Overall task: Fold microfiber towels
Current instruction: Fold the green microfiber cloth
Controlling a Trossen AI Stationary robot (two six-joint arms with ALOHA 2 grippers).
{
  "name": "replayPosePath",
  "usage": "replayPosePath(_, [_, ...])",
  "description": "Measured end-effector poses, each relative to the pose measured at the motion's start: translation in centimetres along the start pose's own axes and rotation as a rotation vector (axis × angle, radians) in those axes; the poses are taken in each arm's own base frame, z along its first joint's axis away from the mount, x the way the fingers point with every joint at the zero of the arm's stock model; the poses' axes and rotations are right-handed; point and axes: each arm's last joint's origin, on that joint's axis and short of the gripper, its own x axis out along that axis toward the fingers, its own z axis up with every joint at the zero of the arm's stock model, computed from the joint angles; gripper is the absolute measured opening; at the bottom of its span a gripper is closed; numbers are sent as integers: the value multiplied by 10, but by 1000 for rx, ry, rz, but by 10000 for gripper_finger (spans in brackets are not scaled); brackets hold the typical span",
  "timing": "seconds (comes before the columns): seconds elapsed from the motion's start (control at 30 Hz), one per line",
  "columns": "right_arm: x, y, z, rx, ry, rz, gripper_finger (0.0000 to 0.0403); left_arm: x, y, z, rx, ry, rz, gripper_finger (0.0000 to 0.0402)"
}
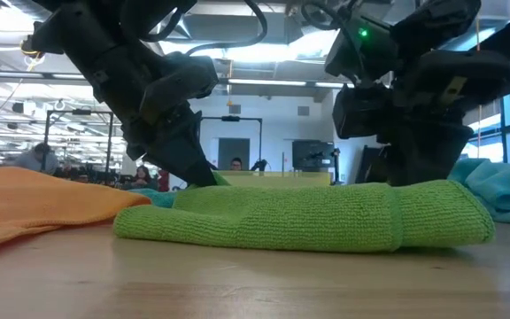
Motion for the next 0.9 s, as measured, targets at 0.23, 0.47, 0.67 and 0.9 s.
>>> replayPosePath(0.23, [0, 1, 2, -14, -23, 1, 14, 0, 0, 0, 0, 0, 0, 0])
replayPosePath(0.47, [0, 0, 2, -9, -22, -12, 21, 0, 0, 0, 0, 0, 0, 0])
replayPosePath(0.67, [0, -1, 1, 7, -17, -14, 76, 0, 0, 0, 0, 3, -3, 0])
replayPosePath(0.9, [0, 0, 2, 44, -16, 7, 170, 0, 0, 0, 0, 3, -4, 0])
